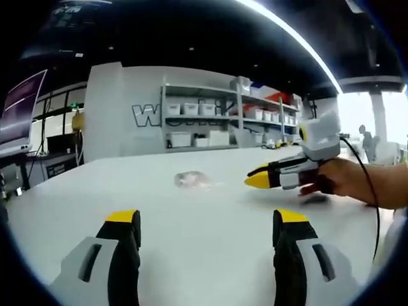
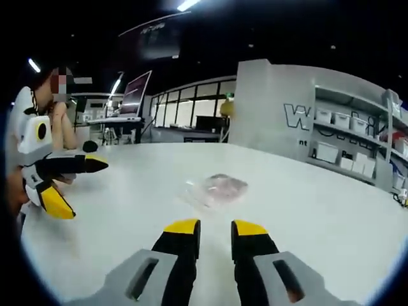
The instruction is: Open the resealable bag by pulling the two sides of the seal apart until the entire bag opening is separated and visibly accessible.
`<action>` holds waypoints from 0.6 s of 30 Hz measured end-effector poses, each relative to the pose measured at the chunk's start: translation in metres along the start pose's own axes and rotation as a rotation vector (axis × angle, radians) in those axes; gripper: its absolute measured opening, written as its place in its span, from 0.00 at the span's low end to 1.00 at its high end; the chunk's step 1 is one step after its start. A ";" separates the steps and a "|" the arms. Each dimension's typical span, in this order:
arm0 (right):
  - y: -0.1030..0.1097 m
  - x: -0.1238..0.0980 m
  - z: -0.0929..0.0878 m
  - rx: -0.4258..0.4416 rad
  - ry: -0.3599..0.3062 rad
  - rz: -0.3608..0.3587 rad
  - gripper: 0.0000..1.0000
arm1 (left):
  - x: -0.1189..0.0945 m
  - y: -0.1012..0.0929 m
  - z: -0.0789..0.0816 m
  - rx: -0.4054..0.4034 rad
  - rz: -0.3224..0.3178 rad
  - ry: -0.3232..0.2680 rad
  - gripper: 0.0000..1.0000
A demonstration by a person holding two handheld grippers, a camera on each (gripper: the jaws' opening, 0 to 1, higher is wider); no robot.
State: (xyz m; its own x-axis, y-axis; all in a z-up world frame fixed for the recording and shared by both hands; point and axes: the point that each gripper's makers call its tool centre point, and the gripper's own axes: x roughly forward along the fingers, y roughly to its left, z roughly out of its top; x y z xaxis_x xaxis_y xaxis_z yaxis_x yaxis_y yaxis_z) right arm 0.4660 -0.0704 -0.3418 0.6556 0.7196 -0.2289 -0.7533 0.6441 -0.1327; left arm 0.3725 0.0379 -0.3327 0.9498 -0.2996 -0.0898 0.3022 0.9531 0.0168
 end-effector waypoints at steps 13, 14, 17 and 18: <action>0.002 0.021 0.001 -0.047 0.033 0.023 0.14 | 0.000 -0.002 -0.001 0.001 0.002 0.004 0.85; -0.001 0.024 0.000 -0.055 0.036 0.026 0.14 | 0.000 -0.002 -0.001 0.000 0.002 0.004 0.85; -0.002 0.033 0.001 -0.078 0.049 0.033 0.13 | 0.000 -0.003 -0.001 0.001 0.002 0.006 0.85; -0.002 0.035 0.001 -0.089 0.054 0.036 0.13 | 0.000 -0.002 -0.001 0.000 0.002 0.006 0.85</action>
State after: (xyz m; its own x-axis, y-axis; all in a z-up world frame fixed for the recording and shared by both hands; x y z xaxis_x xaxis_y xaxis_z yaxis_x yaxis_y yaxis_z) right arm 0.4906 -0.0458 -0.3490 0.6262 0.7253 -0.2862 -0.7795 0.5907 -0.2084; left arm 0.3716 0.0358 -0.3339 0.9499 -0.2977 -0.0955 0.3006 0.9536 0.0171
